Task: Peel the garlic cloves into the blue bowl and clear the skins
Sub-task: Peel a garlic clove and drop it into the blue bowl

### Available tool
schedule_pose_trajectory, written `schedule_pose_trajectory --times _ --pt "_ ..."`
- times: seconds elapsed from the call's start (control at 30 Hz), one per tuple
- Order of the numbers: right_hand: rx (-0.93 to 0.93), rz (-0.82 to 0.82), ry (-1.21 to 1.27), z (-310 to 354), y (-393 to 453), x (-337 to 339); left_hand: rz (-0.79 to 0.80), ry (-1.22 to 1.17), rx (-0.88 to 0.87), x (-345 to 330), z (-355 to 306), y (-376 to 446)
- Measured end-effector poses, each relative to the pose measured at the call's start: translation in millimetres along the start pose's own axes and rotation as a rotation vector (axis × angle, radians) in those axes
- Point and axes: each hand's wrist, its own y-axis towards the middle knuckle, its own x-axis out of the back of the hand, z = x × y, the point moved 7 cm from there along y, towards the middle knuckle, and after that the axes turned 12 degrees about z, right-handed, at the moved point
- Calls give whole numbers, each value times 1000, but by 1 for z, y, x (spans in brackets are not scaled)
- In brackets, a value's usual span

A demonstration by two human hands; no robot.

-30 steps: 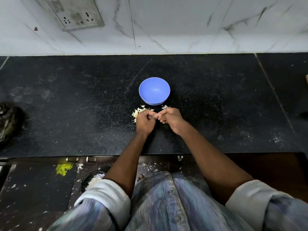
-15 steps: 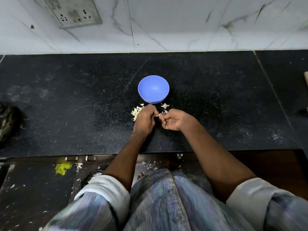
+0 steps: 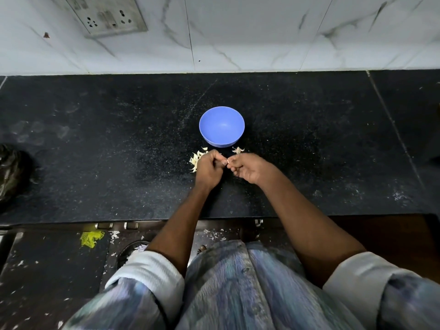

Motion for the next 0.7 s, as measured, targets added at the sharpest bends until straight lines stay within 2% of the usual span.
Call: schedule_pose_trajectory --times 0.1,0.17,0.23,0.3,0.37,0.43,0.57,0.7 --pt "-198 56 247 -13 -2 -3 32 258 -202 2 -12 -3" --pt "-219 77 387 -17 -1 -4 39 391 -345 4 -29 -5" --pt "-162 85 395 -13 0 -6 26 432 -383 6 -35 -3" --pt "-31 61 251 -3 3 -4 -45 269 -249 9 -25 3" --pt "92 24 126 3 4 1 -98 -122 -36 3 -4 5" --pt "152 8 81 1 4 6 -103 -413 59 -8 8 1" --pt "216 -15 73 -5 7 12 -44 -470 82 -12 13 -3" --pt "252 12 32 -1 7 8 -92 -443 56 -6 8 -5"
